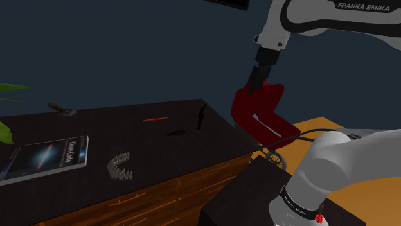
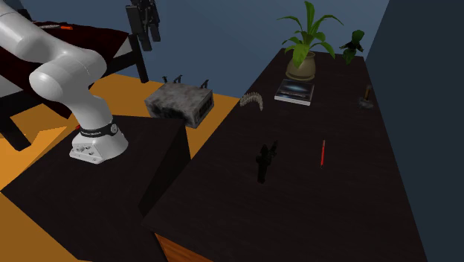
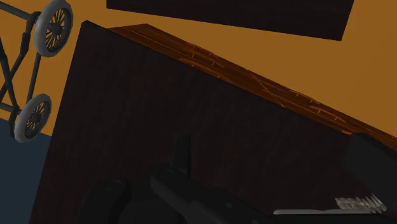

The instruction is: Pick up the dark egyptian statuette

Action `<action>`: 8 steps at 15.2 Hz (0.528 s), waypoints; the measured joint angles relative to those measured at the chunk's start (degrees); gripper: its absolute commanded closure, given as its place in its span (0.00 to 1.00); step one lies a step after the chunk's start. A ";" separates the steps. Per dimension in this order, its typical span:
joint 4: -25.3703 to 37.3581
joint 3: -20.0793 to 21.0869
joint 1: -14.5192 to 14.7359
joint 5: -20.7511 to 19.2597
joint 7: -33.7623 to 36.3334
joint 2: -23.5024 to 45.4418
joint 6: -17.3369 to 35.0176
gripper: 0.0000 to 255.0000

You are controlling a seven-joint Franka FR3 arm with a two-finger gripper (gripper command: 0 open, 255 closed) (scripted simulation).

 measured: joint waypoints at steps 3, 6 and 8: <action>-0.93 -0.16 -0.12 0.03 0.24 1.60 2.60 0.00; -1.99 -0.81 -0.51 -0.05 0.46 5.47 7.89 0.00; -2.55 -1.31 -0.72 -0.05 0.58 9.11 12.36 0.00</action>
